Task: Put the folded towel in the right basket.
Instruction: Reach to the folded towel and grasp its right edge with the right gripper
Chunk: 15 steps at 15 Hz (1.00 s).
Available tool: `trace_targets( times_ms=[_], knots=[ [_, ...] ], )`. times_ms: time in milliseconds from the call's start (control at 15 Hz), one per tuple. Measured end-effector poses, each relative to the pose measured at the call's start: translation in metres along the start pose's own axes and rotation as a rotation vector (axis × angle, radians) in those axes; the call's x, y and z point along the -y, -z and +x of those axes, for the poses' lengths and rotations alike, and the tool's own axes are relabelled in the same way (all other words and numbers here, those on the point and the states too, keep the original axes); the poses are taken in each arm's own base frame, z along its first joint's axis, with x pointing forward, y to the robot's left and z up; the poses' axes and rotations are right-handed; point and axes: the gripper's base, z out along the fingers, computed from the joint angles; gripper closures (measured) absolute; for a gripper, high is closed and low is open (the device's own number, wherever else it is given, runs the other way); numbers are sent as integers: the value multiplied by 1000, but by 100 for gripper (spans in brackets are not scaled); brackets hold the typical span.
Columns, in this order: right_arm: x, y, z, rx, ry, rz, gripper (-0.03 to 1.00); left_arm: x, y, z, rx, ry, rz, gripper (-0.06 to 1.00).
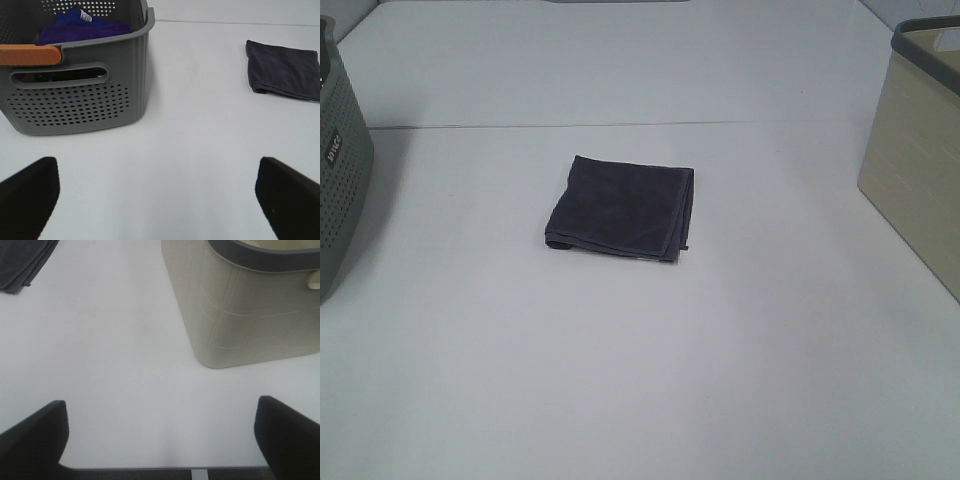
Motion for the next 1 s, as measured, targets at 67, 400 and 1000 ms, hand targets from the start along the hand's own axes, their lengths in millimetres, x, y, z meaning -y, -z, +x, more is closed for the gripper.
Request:
trace_targets(
  times_ms=[67, 400, 1000],
  knots=[
    [0, 0, 0, 0, 0, 0, 0, 0, 0, 0, 0, 0, 0, -5],
    [0, 0, 0, 0, 0, 0, 0, 0, 0, 0, 0, 0, 0, -5],
    [0, 0, 0, 0, 0, 0, 0, 0, 0, 0, 0, 0, 0, -5]
  ],
)
